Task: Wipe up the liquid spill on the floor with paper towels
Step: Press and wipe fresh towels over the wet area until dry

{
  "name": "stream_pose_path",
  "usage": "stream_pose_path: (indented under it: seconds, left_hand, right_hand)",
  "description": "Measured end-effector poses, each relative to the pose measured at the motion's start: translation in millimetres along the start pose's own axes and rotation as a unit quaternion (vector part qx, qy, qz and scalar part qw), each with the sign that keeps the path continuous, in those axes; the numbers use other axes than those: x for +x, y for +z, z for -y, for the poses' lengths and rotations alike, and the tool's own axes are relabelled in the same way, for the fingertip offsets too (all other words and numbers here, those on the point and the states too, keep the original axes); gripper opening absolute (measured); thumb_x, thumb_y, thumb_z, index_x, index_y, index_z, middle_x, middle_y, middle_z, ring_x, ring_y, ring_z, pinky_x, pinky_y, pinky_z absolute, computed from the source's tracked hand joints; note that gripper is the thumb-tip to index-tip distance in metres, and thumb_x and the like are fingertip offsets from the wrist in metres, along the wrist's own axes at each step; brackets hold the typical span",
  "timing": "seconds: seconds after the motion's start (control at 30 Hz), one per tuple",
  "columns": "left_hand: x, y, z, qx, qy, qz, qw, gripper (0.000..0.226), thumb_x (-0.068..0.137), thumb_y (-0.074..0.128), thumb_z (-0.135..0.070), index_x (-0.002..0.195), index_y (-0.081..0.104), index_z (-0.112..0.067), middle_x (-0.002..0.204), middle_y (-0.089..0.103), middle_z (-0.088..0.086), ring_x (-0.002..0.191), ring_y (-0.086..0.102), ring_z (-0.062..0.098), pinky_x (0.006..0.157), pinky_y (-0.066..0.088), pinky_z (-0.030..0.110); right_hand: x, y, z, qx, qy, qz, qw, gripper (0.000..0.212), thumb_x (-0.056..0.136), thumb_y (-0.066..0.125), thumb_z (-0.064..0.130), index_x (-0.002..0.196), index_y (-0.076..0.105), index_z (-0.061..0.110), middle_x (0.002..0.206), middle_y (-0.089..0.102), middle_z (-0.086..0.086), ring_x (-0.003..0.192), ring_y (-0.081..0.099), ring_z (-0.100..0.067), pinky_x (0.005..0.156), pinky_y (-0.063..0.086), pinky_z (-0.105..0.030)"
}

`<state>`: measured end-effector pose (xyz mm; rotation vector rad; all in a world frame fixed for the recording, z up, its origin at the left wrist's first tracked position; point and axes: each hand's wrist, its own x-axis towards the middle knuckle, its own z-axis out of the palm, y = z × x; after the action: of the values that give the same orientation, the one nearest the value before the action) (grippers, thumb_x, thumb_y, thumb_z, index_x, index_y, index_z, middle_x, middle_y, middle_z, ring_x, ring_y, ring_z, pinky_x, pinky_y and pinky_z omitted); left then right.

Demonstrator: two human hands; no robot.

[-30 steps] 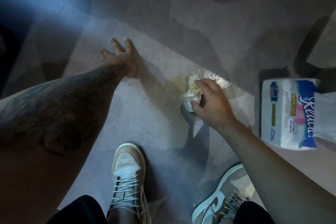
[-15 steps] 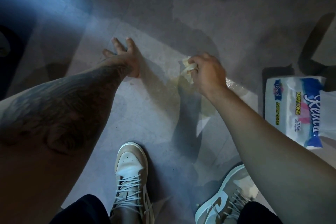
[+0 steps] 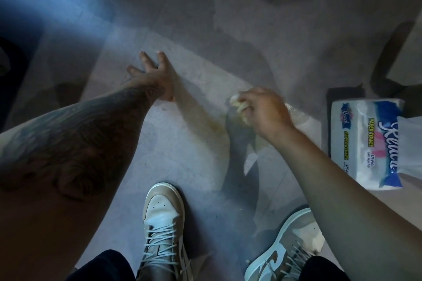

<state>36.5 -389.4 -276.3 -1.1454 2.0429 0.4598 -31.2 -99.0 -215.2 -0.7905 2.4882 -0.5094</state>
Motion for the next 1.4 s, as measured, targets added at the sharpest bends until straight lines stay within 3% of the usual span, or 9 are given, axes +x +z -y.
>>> stream_pose_path:
  seconds: [0.2, 0.33, 0.47, 0.6, 0.73, 0.83, 1.0, 1.23, 1.4]
  left_hand:
    - [-11, -10, -3, 0.052, -0.001, 0.025, 0.998, 0.121, 0.073, 0.060, -0.075, 0.149, -0.025, -0.037, 0.160, -0.028, 0.016, 0.148, -0.021, 0.040, 0.119, 0.000, 0.062]
    - [-12, -12, -1, 0.071, 0.016, 0.028, 0.997, 0.122, 0.074, 0.064, -0.070, 0.150, -0.025, -0.036, 0.159, -0.030, 0.017, 0.147, -0.019, 0.047, 0.119, 0.005, 0.063]
    - [-29, -18, -7, -0.036, 0.028, 0.016, 0.999, 0.111, 0.084, 0.063, -0.061, 0.153, -0.019, -0.034, 0.161, -0.027, 0.016, 0.147, -0.019, 0.045, 0.120, 0.004, 0.061]
    - [-50, -22, -1, 0.056, 0.088, -0.033, 0.994, 0.109, 0.082, 0.078, -0.029, 0.156, -0.002, -0.028, 0.163, -0.012, 0.013, 0.145, 0.009, 0.051, 0.114, 0.028, 0.061]
    - [-90, -5, -14, 0.063, 0.182, -0.037, 0.981, 0.062, 0.083, 0.071, -0.022, 0.139, 0.047, -0.009, 0.142, 0.039, 0.020, 0.120, 0.050, 0.043, 0.101, 0.048, 0.047]
    - [-144, 4, -44, -0.075, 0.233, 0.040, 0.969, 0.028, 0.087, 0.071, -0.016, 0.114, 0.070, -0.007, 0.120, 0.067, 0.013, 0.104, 0.065, 0.030, 0.093, 0.054, 0.037]
    - [-222, -6, -110, -0.302, 0.224, 0.096, 0.922, 0.009, 0.092, 0.061, -0.005, 0.090, 0.070, -0.001, 0.091, 0.070, 0.016, 0.077, 0.069, 0.026, 0.042, 0.044, 0.013]
    - [-308, -44, -223, -0.382, 0.318, 0.046, 0.867, 0.027, 0.091, 0.060, -0.001, 0.071, 0.060, -0.020, 0.088, 0.069, 0.016, 0.069, 0.065, 0.022, 0.051, 0.047, 0.017]
    - [-378, -45, -311, -0.375, 0.402, 0.054, 0.834, 0.006, 0.087, 0.065, -0.015, 0.085, 0.071, -0.017, 0.082, 0.072, 0.006, 0.070, 0.063, 0.018, 0.058, 0.044, 0.023]
  right_hand:
    - [2, -10, -42, 0.004, 0.155, -0.088, 0.984, 0.035, 0.086, 0.056, 0.005, 0.117, 0.069, 0.015, 0.119, 0.062, -0.012, 0.103, 0.062, -0.032, 0.094, 0.051, -0.039]
    - [0, 8, -23, -0.007, 0.119, -0.055, 0.991, 0.032, 0.079, 0.061, 0.007, 0.107, 0.072, 0.019, 0.113, 0.061, -0.011, 0.103, 0.060, -0.035, 0.089, 0.051, -0.038]
    - [-14, 24, 5, 0.014, 0.065, 0.008, 0.998, 0.026, 0.083, 0.067, 0.014, 0.105, 0.073, 0.026, 0.114, 0.061, -0.002, 0.107, 0.058, -0.027, 0.086, 0.047, -0.030]
    - [-21, 20, 6, 0.162, 0.128, 0.018, 0.978, 0.023, 0.084, 0.067, 0.008, 0.101, 0.075, 0.023, 0.111, 0.064, 0.005, 0.095, 0.061, -0.016, 0.087, 0.048, -0.023]
    - [-30, 1, 4, 0.289, 0.206, -0.053, 0.933, 0.030, 0.081, 0.069, 0.000, 0.088, 0.068, 0.029, 0.102, 0.066, 0.003, 0.082, 0.062, -0.013, 0.088, 0.054, -0.029]
    - [-36, -20, 2, 0.370, 0.254, -0.105, 0.888, 0.034, 0.078, 0.070, -0.003, 0.078, 0.063, 0.031, 0.091, 0.069, 0.004, 0.080, 0.067, -0.017, 0.085, 0.057, -0.037]
    - [-42, -74, 4, 0.444, 0.262, -0.206, 0.832, 0.028, 0.078, 0.072, -0.006, 0.089, 0.061, 0.017, 0.087, 0.065, 0.006, 0.077, 0.062, -0.009, 0.073, 0.049, -0.013]
    - [-63, -191, -19, 0.470, 0.208, -0.348, 0.784, 0.026, 0.078, 0.070, -0.012, 0.096, 0.061, 0.006, 0.078, 0.058, 0.009, 0.066, 0.057, 0.003, 0.065, 0.042, -0.004]
    - [-106, -279, -74, 0.444, 0.211, -0.435, 0.754, 0.031, 0.075, 0.071, -0.009, 0.091, 0.058, 0.013, 0.077, 0.062, 0.008, 0.067, 0.059, -0.003, 0.070, 0.050, -0.016]
